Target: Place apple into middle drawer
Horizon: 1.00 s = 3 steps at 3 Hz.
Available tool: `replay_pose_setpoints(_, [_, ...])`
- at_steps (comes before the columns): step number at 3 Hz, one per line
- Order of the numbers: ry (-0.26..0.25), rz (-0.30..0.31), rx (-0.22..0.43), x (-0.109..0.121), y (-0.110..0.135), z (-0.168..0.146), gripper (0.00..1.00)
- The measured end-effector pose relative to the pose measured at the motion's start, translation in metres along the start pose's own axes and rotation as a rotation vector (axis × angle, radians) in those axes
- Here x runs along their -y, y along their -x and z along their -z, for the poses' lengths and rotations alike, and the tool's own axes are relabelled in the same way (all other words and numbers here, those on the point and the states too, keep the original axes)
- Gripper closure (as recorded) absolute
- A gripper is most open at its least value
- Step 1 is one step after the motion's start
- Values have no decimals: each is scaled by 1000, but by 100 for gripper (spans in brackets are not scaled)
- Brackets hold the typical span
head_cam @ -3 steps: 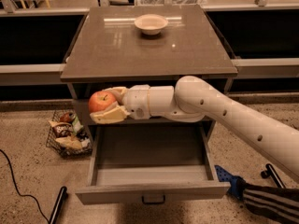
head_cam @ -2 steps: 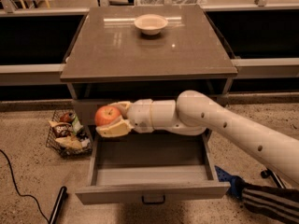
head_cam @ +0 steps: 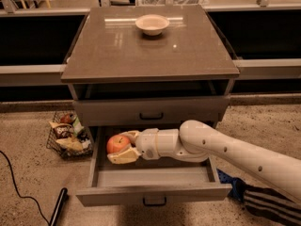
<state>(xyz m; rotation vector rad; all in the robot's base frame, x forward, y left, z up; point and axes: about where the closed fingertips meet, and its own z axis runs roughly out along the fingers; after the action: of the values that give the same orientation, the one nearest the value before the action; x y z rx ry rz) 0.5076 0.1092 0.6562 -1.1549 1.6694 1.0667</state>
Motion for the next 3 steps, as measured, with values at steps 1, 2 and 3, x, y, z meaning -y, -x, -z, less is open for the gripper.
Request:
replay_pose_setpoints(1, [0, 0, 0, 0, 0, 0, 100])
replay_pose_setpoints(2, [-9, 13, -54, 7, -19, -8, 100])
replay_pose_setpoints(3, [-17, -2, -96, 30, -56, -14, 100])
